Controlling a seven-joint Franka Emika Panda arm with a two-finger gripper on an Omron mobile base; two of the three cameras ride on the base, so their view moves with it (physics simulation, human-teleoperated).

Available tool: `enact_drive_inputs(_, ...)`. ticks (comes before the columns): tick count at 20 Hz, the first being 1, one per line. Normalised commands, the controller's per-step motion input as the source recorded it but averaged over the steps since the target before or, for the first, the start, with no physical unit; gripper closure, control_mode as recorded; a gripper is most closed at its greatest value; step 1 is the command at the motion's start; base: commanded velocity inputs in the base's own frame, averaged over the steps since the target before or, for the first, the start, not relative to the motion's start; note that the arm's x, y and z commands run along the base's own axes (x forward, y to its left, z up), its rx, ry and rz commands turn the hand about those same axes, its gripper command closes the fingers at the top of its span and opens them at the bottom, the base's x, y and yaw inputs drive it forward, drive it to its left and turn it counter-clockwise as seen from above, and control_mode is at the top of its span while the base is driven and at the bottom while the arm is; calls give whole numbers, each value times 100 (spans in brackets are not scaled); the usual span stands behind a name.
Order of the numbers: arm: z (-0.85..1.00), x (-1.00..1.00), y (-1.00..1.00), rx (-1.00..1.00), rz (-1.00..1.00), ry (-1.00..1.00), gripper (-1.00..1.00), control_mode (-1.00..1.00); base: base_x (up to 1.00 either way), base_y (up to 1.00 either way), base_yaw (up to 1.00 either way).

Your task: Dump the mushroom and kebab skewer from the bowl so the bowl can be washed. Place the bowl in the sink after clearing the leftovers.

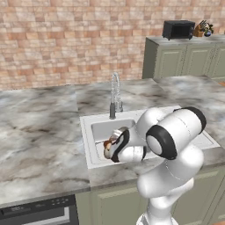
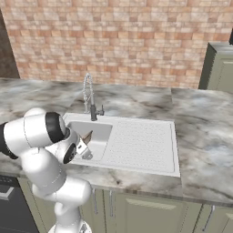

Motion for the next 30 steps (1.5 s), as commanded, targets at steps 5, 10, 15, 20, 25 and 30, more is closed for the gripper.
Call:
enact_drive_inputs(5, 0, 3, -13, -8, 0, -3, 100, -100, 0, 0, 0)
enact_drive_inputs(10, 0, -6, -19, -10, 9, -13, 100, -100, 0, 0, 0)
enact_drive_inputs(15, 8, -8, 19, -13, 11, -12, 100, -100, 0, 0, 0)
enact_drive_inputs(20, 4, -4, 18, -6, 6, -6, 100, -100, 0, 0, 0)
enact_drive_inputs(25, 0, 0, 17, -11, 3, 0, 100, -100, 0, 0, 0)
enact_drive_inputs(30, -4, 43, -18, -9, 0, 0, 100, -100, 0, 0, 0)
